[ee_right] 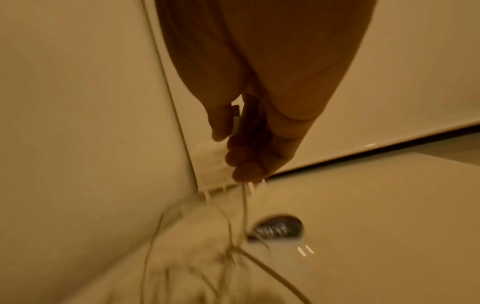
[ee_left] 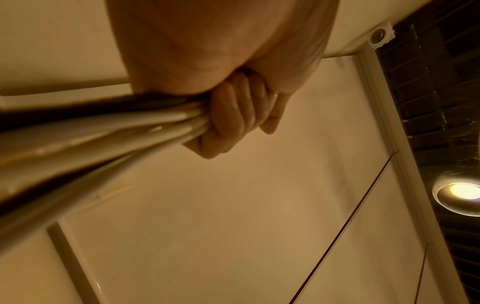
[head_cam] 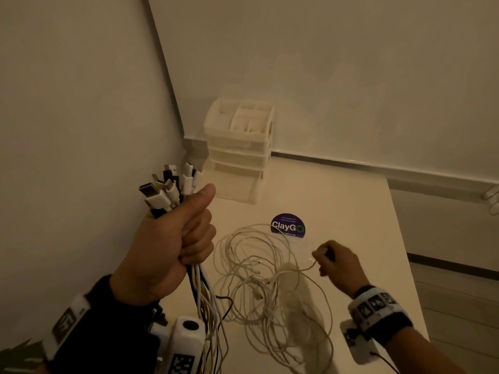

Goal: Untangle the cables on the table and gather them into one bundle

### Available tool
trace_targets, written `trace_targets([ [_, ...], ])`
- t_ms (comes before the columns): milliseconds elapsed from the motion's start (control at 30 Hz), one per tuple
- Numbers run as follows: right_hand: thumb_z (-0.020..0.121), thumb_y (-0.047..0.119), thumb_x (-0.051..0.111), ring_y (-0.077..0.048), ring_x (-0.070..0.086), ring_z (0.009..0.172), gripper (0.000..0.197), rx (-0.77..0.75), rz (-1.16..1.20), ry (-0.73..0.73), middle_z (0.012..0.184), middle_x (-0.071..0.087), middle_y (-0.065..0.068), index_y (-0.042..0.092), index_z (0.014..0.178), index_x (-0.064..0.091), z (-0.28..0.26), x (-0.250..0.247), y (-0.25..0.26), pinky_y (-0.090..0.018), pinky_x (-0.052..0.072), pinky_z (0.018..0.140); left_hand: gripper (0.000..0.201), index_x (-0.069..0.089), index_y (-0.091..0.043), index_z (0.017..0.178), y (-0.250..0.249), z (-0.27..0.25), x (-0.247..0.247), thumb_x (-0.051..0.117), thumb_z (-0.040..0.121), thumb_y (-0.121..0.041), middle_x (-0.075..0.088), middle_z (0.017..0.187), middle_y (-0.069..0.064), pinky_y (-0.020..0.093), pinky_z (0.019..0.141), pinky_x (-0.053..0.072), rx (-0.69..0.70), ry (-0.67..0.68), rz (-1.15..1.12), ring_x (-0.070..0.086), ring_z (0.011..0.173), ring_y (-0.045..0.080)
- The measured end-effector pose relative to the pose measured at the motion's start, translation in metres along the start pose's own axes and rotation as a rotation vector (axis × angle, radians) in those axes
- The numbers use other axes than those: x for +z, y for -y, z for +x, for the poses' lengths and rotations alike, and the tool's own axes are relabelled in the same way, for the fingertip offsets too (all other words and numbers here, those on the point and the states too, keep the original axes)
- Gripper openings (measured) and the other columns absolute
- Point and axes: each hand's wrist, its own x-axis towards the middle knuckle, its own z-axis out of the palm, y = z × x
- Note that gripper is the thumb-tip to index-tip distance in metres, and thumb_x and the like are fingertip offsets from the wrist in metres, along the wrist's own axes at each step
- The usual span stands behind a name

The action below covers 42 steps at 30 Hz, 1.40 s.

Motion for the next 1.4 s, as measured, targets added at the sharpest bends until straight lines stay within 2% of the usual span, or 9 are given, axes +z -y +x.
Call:
trace_targets([
  [133, 0.087, 0.004, 0.068, -0.023, 0.066, 0.068, 0.006, -0.122, 0.305, -0.060, 0.076, 0.067, -0.009, 0.006, 0.091, 0.065, -0.001, -0.045, 0.063, -0.048, 0.060, 0.074, 0.059, 0.032, -0.017, 0.046, 0.004, 0.006, 0.002, 0.077, 0.070, -0.044, 0.018, 0.043, 0.001, 0.018, 0.037, 0.014, 0.027, -0.037, 0.035, 0.014, 0.035, 0.010],
  [300, 0.099, 0.015, 0.049, -0.027, 0.069, 0.085, 0.008, -0.321, 0.496, -0.204, 0.084, 0.068, -0.008, 0.014, 0.098, 0.056, -0.018, -0.078, 0.129, -0.050, 0.057, 0.080, 0.041, 0.064, -0.005, 0.072, 0.007, 0.013, 0.005, 0.066, 0.085, -0.043, 0.036, 0.058, 0.005, 0.017, 0.039, 0.014, 0.078, -0.052, 0.075, 0.019, 0.034, 0.007],
  [500, 0.103, 0.016, 0.037, -0.016, 0.046, 0.059, 0.036, -0.606, 0.315, -0.182, 0.067, 0.051, -0.001, 0.025, 0.136, 0.047, -0.054, -0.083, 0.185, -0.026, 0.046, 0.057, 0.035, 0.072, -0.010, 0.101, 0.003, 0.023, 0.009, 0.057, 0.087, -0.038, 0.024, 0.061, 0.005, 0.016, 0.040, 0.018, 0.101, 0.029, 0.063, 0.018, 0.038, 0.007],
  [700, 0.102, 0.007, 0.035, -0.024, 0.063, 0.069, 0.024, -0.530, 0.474, -0.053, 0.089, 0.071, -0.008, 0.011, 0.108, 0.058, -0.075, -0.068, 0.213, -0.025, 0.054, 0.062, 0.033, 0.073, -0.011, 0.102, 0.006, 0.026, 0.005, 0.060, 0.085, -0.037, 0.016, 0.064, 0.010, 0.016, 0.040, 0.018, 0.087, 0.040, 0.074, 0.015, 0.040, 0.009],
  [833, 0.100, 0.018, 0.042, -0.020, 0.059, 0.047, 0.022, -0.549, 0.386, -0.008, 0.073, 0.069, -0.005, 0.024, 0.109, 0.061, -0.087, -0.038, 0.233, -0.025, 0.051, 0.048, 0.018, 0.074, -0.019, 0.091, 0.008, 0.029, 0.008, 0.068, 0.080, -0.031, 0.020, 0.059, 0.005, 0.016, 0.039, 0.019, 0.105, 0.031, 0.071, 0.017, 0.039, 0.010],
  [1000, 0.098, 0.026, 0.050, -0.014, 0.053, 0.046, 0.013, -0.491, 0.449, -0.102, 0.064, 0.065, -0.007, 0.016, 0.091, 0.053, -0.098, -0.002, 0.241, -0.025, 0.042, 0.047, 0.054, 0.063, 0.006, 0.112, 0.012, 0.030, 0.002, 0.075, 0.074, -0.030, 0.029, 0.053, 0.002, 0.015, 0.036, 0.022, 0.088, 0.037, 0.023, 0.023, 0.036, 0.006],
  [1100, 0.098, 0.021, 0.051, -0.014, 0.052, 0.043, 0.014, -0.467, 0.517, -0.093, 0.064, 0.065, -0.009, 0.010, 0.089, 0.049, -0.101, 0.003, 0.246, -0.022, 0.042, 0.044, 0.059, 0.060, 0.013, 0.101, 0.011, 0.031, -0.001, 0.078, 0.071, -0.035, 0.033, 0.053, 0.004, 0.015, 0.036, 0.023, 0.114, 0.018, 0.030, 0.025, 0.033, 0.007],
  [1233, 0.097, 0.013, 0.053, -0.004, 0.054, 0.041, 0.012, -0.468, 0.514, -0.061, 0.058, 0.064, -0.002, 0.011, 0.086, 0.048, -0.105, 0.010, 0.254, -0.015, 0.040, 0.043, 0.018, 0.063, -0.012, 0.071, 0.007, 0.028, 0.004, 0.071, 0.079, -0.026, 0.050, 0.056, 0.007, 0.014, 0.036, 0.031, 0.126, -0.002, 0.065, 0.041, 0.034, 0.007],
  [1400, 0.093, 0.029, 0.059, -0.005, 0.055, 0.044, 0.021, -0.424, 0.422, -0.029, 0.061, 0.065, 0.001, 0.014, 0.091, 0.045, -0.108, 0.017, 0.251, -0.018, 0.042, 0.044, 0.036, 0.060, -0.016, 0.065, 0.000, 0.037, -0.001, 0.059, 0.092, -0.038, 0.046, 0.054, 0.000, 0.017, 0.037, 0.033, 0.114, -0.139, 0.101, 0.042, 0.041, 0.010],
])
